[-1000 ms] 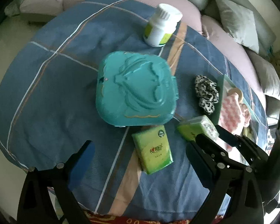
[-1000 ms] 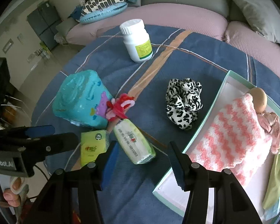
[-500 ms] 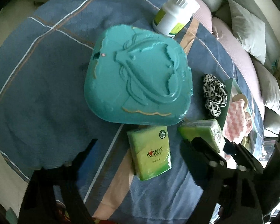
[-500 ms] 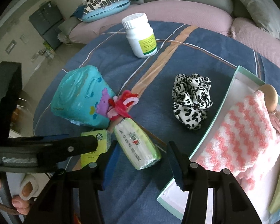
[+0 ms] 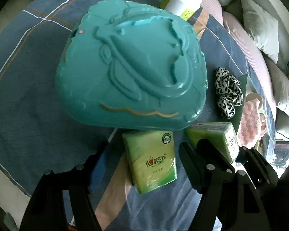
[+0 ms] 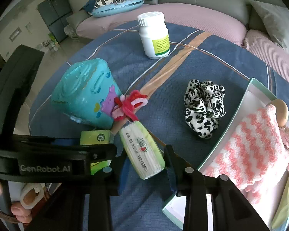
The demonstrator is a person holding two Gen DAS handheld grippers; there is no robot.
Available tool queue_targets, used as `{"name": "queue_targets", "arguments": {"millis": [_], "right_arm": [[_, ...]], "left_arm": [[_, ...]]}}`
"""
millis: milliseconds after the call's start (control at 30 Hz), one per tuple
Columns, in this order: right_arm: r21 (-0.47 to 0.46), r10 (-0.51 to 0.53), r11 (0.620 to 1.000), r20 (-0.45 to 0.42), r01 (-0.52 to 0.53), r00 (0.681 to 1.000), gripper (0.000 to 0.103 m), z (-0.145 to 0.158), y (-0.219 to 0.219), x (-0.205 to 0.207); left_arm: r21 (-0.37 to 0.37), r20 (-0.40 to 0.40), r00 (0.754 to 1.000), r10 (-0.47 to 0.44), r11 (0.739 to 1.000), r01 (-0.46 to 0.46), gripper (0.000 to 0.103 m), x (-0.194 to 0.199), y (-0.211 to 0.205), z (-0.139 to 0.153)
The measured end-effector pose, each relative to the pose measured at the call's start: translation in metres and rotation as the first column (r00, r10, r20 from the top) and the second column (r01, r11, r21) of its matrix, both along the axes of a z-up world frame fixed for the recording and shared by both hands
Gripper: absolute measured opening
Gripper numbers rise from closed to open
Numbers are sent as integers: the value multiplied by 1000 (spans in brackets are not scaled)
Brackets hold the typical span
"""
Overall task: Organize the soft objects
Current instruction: 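Grasp a green tissue pack with the left gripper while the right gripper grasps the other pack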
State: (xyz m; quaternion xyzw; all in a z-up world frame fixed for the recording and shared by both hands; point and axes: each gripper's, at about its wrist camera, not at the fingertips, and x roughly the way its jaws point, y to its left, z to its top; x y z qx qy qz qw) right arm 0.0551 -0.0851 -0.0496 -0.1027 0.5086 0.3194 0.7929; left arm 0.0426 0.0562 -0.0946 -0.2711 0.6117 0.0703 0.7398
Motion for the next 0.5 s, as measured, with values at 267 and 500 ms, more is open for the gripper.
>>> {"name": "queue_targets", "arguments": {"millis": [267,500], "right_arm": [[-1,-3,1000,3,3,1000,35,0,-2,-1],[7,-6,1000,-2,6,1000,34,2,-4,-1]], "left_arm": [[20,3,1000,-3,1000,2,60,-1,-3,0],[-5,15,1000,-11,1000,11,54,-9,5,1]]}}
